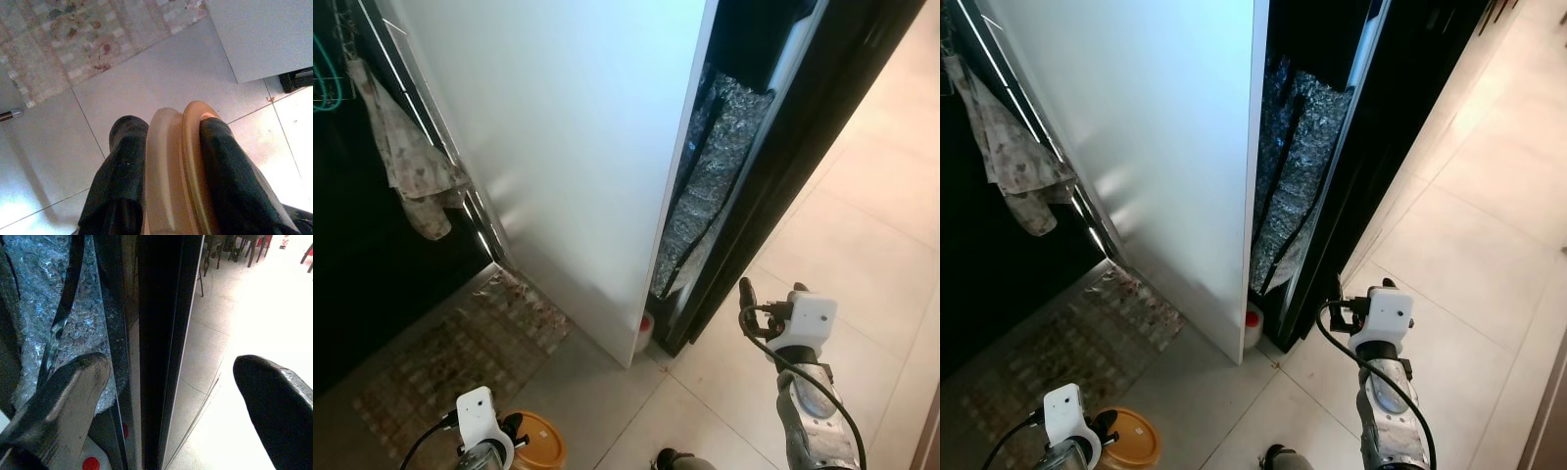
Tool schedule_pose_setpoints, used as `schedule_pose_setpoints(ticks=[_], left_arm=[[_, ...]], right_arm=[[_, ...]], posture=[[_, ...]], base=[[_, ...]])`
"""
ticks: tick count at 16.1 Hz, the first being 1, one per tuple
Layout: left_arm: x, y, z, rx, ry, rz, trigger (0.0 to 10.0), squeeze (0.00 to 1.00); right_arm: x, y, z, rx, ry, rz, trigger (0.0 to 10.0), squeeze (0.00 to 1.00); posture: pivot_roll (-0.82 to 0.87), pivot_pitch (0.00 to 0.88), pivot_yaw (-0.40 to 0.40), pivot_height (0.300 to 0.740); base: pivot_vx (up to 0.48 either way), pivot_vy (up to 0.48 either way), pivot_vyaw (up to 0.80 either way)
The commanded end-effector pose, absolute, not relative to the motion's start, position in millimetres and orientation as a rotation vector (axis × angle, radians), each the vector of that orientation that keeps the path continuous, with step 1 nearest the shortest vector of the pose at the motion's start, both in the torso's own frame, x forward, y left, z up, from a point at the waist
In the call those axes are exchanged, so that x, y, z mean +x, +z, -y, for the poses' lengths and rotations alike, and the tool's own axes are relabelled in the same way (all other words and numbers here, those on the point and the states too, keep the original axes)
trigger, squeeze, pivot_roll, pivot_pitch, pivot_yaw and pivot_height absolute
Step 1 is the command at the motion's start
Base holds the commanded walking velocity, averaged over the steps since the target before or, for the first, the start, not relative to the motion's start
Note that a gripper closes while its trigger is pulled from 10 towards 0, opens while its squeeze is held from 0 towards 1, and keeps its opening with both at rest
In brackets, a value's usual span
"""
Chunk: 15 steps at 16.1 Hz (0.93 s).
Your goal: Restocking fridge
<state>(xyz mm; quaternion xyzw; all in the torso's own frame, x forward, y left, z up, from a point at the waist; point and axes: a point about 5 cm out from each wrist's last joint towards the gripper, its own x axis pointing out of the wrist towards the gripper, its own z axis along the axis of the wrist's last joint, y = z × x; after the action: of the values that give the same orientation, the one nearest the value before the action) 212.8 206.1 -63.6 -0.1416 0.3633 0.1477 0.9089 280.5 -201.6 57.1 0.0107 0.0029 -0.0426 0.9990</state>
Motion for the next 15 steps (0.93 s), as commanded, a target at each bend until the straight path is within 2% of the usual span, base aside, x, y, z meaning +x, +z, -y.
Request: schedule_pose_setpoints(ticks=[1,15], left_arm=[[205.1,-69.0,-202.2,-0.298,0.296,-0.779,10.0,0.0],[204.2,-69.6,-201.3,-0.304,0.283,-0.779,10.0,0.0]], right_arm=[[280.1,56.1,203.9,0.019,-0.095,-0.01,10.0,0.0],[279.2,56.6,202.0,0.026,-0.082,0.005,10.0,0.0]], posture=[[-0.09,0.143,0.001,0.74],[-0.09,0.156,0.002,0.74]], base=[[0.0,0.0,0.0],[0.0,0.0,0.0]])
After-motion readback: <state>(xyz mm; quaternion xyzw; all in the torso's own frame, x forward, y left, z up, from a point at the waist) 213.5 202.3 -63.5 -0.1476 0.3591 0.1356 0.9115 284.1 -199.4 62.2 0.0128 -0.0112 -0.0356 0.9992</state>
